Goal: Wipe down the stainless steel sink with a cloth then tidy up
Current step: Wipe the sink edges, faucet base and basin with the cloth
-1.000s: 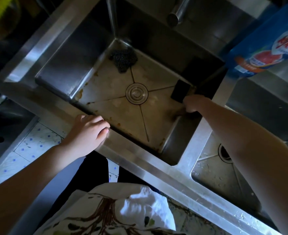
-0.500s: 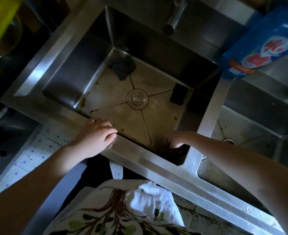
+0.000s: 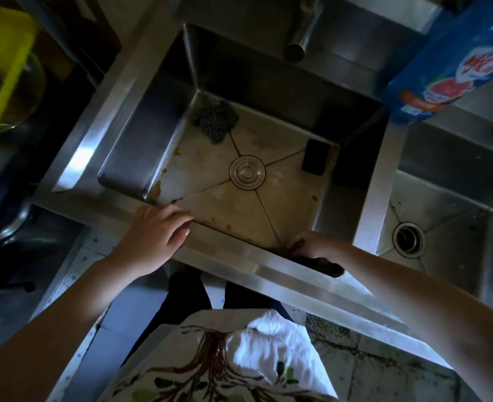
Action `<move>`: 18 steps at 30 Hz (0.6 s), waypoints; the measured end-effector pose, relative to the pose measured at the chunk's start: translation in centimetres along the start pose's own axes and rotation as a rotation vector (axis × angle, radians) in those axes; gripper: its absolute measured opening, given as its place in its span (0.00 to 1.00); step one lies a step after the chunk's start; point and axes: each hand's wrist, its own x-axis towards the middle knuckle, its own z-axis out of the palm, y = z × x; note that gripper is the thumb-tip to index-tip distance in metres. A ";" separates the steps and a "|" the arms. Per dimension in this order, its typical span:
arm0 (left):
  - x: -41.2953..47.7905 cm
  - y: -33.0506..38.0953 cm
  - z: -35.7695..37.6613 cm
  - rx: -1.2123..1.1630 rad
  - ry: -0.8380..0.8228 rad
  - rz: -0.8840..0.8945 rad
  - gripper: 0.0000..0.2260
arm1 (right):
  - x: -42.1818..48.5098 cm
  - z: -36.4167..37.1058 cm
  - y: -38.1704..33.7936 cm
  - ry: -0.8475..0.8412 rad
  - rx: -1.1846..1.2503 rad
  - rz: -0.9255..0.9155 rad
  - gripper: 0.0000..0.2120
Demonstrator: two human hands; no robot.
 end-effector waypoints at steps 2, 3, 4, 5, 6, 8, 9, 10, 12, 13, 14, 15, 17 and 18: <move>-0.3 -0.9 0.1 -0.006 0.003 0.005 0.20 | 0.1 0.4 -0.7 0.028 0.168 -0.015 0.11; -0.6 -1.3 0.1 -0.003 0.007 0.005 0.19 | 0.2 0.6 -1.3 0.023 0.230 -0.019 0.11; -0.7 -1.6 0.0 -0.001 0.014 0.002 0.19 | 0.4 0.7 -2.1 0.016 0.268 -0.023 0.11; -0.9 -1.9 -0.2 0.000 0.023 -0.008 0.19 | 0.6 0.8 -3.0 0.008 0.284 -0.030 0.11; -0.9 -2.2 -0.3 0.000 0.030 -0.018 0.18 | 1.0 0.9 -4.0 -0.003 0.287 -0.040 0.11; -1.1 -2.6 -0.6 -0.002 0.026 -0.030 0.19 | 1.7 1.0 -6.5 -0.046 0.312 -0.071 0.12; -1.1 -2.8 -0.8 0.001 0.019 -0.033 0.20 | 2.1 1.1 -7.9 -0.068 0.327 -0.088 0.13; -1.2 -3.0 -1.0 0.006 0.009 -0.038 0.21 | 2.5 1.1 -9.4 -0.080 0.332 -0.105 0.13; -1.2 -3.4 -1.4 0.013 -0.013 -0.055 0.22 | 3.2 1.3 -12.4 -0.083 0.348 -0.153 0.13; -1.1 -3.5 -1.6 0.014 -0.018 -0.061 0.23 | 3.5 1.4 -13.8 -0.079 0.365 -0.182 0.13; -1.1 -3.6 -1.8 0.015 -0.017 -0.061 0.24 | 3.8 1.5 -15.2 -0.070 0.373 -0.209 0.13; -1.0 -3.7 -2.0 0.014 -0.017 -0.058 0.24 | 4.1 1.6 -16.2 -0.056 0.360 -0.229 0.13; -0.7 -3.7 -2.3 0.012 -0.027 -0.052 0.24 | 4.5 1.6 -17.4 -0.042 0.294 -0.263 0.13; -0.5 -3.7 -2.3 0.016 -0.038 -0.043 0.25 | 4.7 1.6 -17.5 -0.050 0.274 -0.271 0.13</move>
